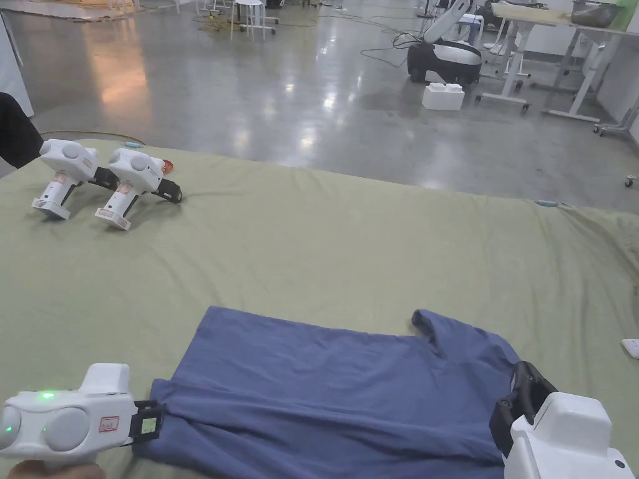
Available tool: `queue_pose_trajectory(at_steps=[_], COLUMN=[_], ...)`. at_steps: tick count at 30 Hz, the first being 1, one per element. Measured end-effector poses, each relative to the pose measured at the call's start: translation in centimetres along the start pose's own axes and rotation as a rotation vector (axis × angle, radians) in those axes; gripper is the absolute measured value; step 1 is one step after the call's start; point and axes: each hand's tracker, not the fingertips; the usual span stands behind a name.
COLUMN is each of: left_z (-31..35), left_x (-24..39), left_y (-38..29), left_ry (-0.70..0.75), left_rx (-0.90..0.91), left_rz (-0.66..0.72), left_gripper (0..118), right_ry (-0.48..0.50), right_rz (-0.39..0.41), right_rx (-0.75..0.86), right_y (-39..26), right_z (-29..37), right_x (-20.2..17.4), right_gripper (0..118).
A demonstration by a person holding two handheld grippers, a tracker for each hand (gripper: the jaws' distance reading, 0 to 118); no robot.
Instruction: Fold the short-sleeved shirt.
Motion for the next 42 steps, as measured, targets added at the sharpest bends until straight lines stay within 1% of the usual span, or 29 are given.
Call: queue_pose_trajectory(at_steps=[1,3,5,7,8,11,12,13,14,15,16,18,20,22,23,24,25,26,27,28,30,33,35,37,38,40,41,42], left_z=[-0.3,-1.5,-2.3,-2.0,-1.8,-0.4,-0.2,-0.3,-0.2,0.0,0.1,0.8,1.5,1.9,2.2,2.7,2.3,2.5,2.8,3.1,2.8,3.0,2.9,2.7,2.6,2.4,2.4,2.3], left_x=[0.4,1.0,1.6,2.6,3.1,4.6,4.9,4.5,4.6,4.7,4.7,4.7,4.8,4.4,4.3,4.4,4.0,4.0,4.0,4.1,4.0,3.8,3.6,3.7,3.7,3.7,3.9,3.9], left_y=[0.0,-0.1,-0.4,-0.7,-0.6,-0.9,-1.2,-1.0,-1.1,-1.3,-1.4,-1.7,-2.2,-2.4,-2.7,-2.9,-2.8,-2.9,-3.0,-3.1,-3.0,-2.7,-2.5,-2.6,-2.6,-2.6,-2.8,-2.8], left_ry=[0.001,0.008,0.052,0.071,0.087,0.102,0.098,0.089,0.078,0.074,0.067,0.021,0.031,0.028,0.026,0.028,0.030,0.028,0.029,0.033,0.037,0.036,0.032,0.035,0.036,0.038,0.040,0.041], left_rx=[-0.043,-0.109,-0.182,-0.147,-0.153,-0.160,-0.156,-0.157,-0.157,-0.154,-0.151,-0.130,-0.114,-0.089,-0.080,-0.062,-0.046,-0.041,-0.029,-0.016,-0.004,0.015,0.015,0.014,0.012,0.010,0.011,0.011], left_rz=[-0.001,-0.021,-0.046,-0.072,-0.078,-0.099,-0.106,-0.104,-0.105,-0.111,-0.113,-0.108,-0.112,-0.098,-0.092,-0.095,-0.100,-0.106,-0.114,-0.123,-0.140,-0.124,-0.115,-0.117,-0.117,-0.111,-0.109,-0.107], left_gripper=[67,78,79,78,76,56,45,37,27,14,6,5,5,4,4,4,4,4,4,4,4,4,4,4,4,4,4,4], right_ry=[-0.001,-0.006,-0.011,-0.018,-0.021,-0.034,-0.037,-0.039,-0.042,-0.045,-0.048,-0.065,-0.100,-0.144,-0.148,-0.140,-0.134,-0.097,-0.081,-0.071,-0.045,-0.005,0.001,0.016,0.023,0.030,0.042,0.050], right_rz=[0.001,0.008,0.014,0.016,0.018,0.019,0.016,0.011,0.005,0.001,-0.004,-0.012,-0.019,-0.020,-0.016,-0.022,-0.009,-0.017,-0.015,0.004,0.026,0.010,-0.009,-0.015,-0.014,-0.009,-0.016,-0.028], right_rx=[-0.008,-0.020,-0.031,-0.045,-0.052,-0.070,-0.079,-0.087,-0.095,-0.103,-0.109,-0.126,-0.160,-0.218,-0.261,-0.310,-0.391,-0.450,-0.489,-0.557,-0.637,-0.735,-0.754,-0.811,-0.832,-0.845,-0.844,-0.829], right_y=[-0.1,-0.4,-0.7,-1.0,-1.0,-1.4,-1.6,-1.7,-1.8,-1.9,-2.1,-2.1,-2.0,-2.0,-2.2,-2.4,-2.8,-3.5,-4.3,-5.0,-6.6,-9.2,-10.8,-12.1,-12.6,-13.4,-13.6,-13.4], right_z=[0.0,0.0,0.1,0.1,0.2,0.2,0.2,0.2,0.2,0.2,0.2,0.1,0.1,-0.1,-0.4,-0.8,-1.3,-1.8,-2.3,-2.7,-3.5,-4.8,-5.8,-6.8,-7.2,-7.7,-7.7,-7.6], right_x=[0.1,0.3,0.6,1.0,1.2,1.7,1.9,2.1,2.4,2.7,3.1,4.2,5.8,7.7,8.7,9.8,10.8,11.5,12.1,12.4,12.6,12.0,11.6,10.8,10.6,10.2,10.2,10.1], right_gripper=[0,0,0,0,0,0,0,0,1,1,1,1,1,6,19,37,59,77,81,81,81,81,80,77,70,48,36,22])
